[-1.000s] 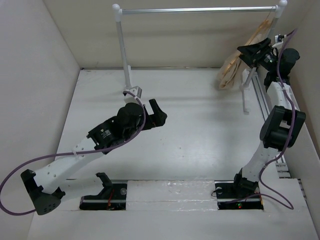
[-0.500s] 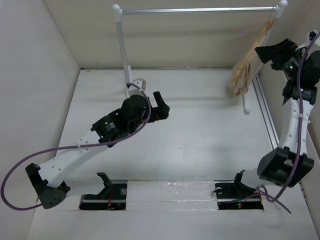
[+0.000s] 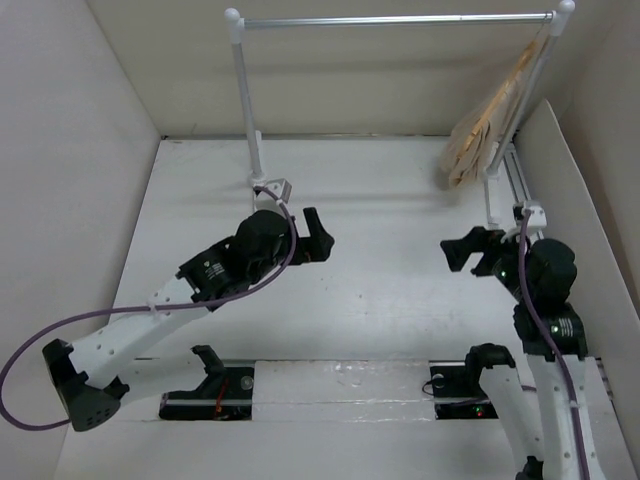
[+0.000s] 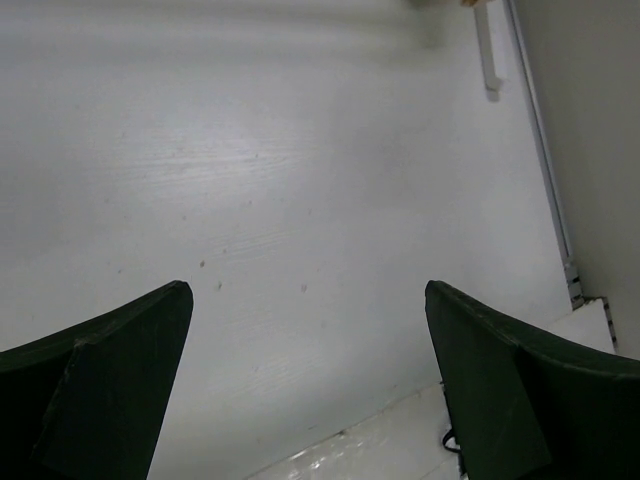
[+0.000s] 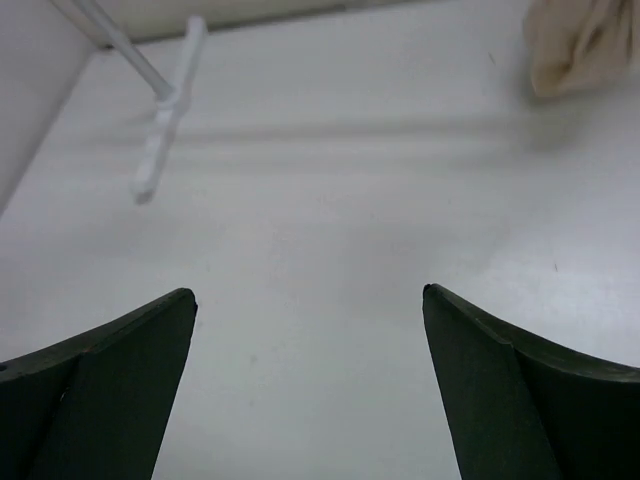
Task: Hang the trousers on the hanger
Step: Reset both arms
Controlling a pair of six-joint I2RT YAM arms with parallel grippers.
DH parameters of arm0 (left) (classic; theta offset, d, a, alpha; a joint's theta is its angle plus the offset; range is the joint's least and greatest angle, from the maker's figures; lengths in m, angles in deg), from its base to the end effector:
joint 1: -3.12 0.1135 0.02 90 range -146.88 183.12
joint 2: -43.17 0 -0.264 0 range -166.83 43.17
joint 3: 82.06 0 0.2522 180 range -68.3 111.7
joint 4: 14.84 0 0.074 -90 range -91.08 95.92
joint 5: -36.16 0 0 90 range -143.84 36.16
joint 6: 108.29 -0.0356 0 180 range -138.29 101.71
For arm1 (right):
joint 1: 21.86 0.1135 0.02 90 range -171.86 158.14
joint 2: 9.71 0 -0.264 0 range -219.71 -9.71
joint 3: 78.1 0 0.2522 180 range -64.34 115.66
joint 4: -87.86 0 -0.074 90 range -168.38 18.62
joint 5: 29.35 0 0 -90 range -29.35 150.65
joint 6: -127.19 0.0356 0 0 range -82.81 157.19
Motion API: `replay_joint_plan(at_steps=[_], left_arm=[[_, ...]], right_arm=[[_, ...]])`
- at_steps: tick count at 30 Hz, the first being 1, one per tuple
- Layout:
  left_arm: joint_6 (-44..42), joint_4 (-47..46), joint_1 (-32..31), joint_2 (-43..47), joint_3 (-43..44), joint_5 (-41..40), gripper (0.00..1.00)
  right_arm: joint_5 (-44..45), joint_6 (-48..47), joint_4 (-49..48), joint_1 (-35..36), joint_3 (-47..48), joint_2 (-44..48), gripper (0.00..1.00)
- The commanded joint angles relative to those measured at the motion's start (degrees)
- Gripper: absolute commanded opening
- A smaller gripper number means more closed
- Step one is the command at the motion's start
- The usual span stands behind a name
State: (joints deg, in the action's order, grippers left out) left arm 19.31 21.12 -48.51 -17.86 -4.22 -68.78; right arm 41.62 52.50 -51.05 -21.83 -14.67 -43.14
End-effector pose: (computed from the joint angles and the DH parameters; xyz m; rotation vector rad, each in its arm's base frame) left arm 0.1537 -0.1793 0.3818 0.0582 1.9758 -0.7996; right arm 0.1237 0.0117 0.3643 -0.0067 1.7791 0.4863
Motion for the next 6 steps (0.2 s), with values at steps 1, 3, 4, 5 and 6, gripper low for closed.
replay_joint_plan(at_steps=[1, 3, 4, 5, 6], left_arm=[[1.76, 0.48, 0.22, 5.92, -7.19, 0.87, 0.99], [2.56, -1.18, 0.22, 8.37, -11.59, 3.07, 0.99], [2.82, -1.71, 0.22, 8.74, -12.39, 3.68, 0.99], [3.17, -1.89, 0.22, 9.0, -12.39, 3.52, 0.99], [3.35, -2.68, 0.22, 8.83, -11.87, 3.43, 0.99]], right_arm=[[7.6, -2.74, 15.43, 0.93, -6.31, 7.66, 1.0], [8.48, -2.65, 18.27, 0.93, -8.44, 11.7, 1.0], [8.39, -2.57, 18.89, 0.93, -8.97, 12.42, 1.0], [7.61, -2.22, 18.38, 0.93, -9.15, 12.6, 1.0], [7.17, -1.87, 17.5, 0.93, -8.54, 11.64, 1.0]])
